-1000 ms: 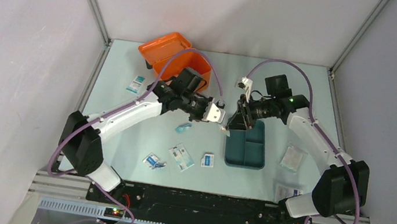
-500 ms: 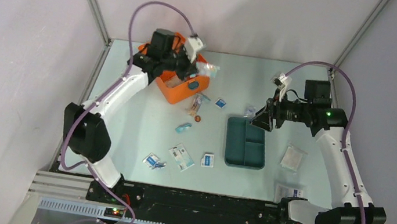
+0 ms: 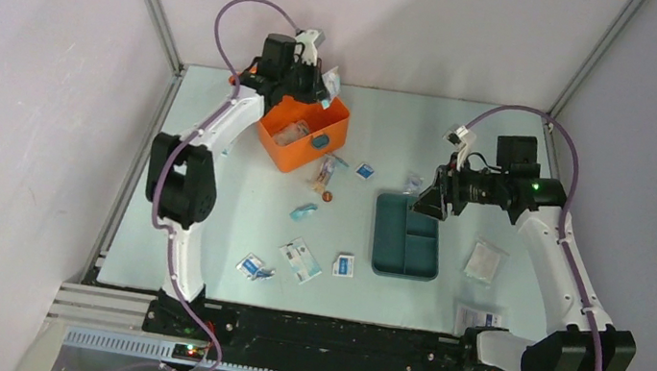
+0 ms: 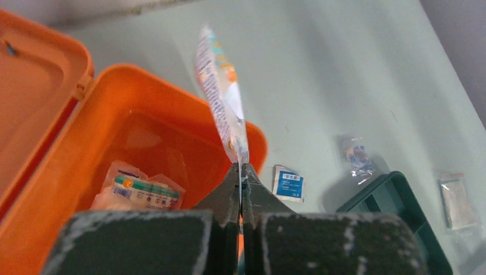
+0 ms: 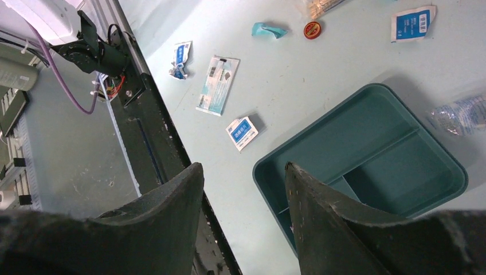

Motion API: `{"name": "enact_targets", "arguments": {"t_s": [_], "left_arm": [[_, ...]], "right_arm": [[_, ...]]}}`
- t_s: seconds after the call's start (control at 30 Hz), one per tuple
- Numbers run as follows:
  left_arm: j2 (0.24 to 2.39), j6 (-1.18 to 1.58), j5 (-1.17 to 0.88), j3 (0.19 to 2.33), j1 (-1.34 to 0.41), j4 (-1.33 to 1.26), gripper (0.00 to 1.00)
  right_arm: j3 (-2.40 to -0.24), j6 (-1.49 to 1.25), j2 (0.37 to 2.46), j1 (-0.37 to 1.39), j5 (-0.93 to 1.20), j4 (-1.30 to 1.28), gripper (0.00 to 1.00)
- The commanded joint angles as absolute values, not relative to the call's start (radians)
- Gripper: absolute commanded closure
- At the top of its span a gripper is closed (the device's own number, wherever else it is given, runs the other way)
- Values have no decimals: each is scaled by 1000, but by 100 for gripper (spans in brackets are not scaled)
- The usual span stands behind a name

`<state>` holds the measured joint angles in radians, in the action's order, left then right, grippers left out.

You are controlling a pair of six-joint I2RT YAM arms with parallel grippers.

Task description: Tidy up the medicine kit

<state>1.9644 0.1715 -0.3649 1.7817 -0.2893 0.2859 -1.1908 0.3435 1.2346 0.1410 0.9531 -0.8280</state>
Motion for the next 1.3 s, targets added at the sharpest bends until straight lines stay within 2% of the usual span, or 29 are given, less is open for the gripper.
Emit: {"name": "enact_targets", "arguments": {"t_s": [0.0,0.3,0.9,1.07,1.27], "left_arm": [[2020,294,-329,1838,-250,265,100],[2017,310,-320,1754,-238,264,100],[2151,349,-391,1822,-243,290,99],[2166,361,-290,1834,-243,304,83],[2158,370,-195,1833,-243,320,74]], "right_arm": [[-1191,346,1222,144,947,-817,41],[-1169,335,1244,146,956,-790,41],[-1169,333,1262,158,950,-787,41],[-1169,329,1266,164,947,-783,41],[-1169,330,1262,165,938,-788,41]]}}
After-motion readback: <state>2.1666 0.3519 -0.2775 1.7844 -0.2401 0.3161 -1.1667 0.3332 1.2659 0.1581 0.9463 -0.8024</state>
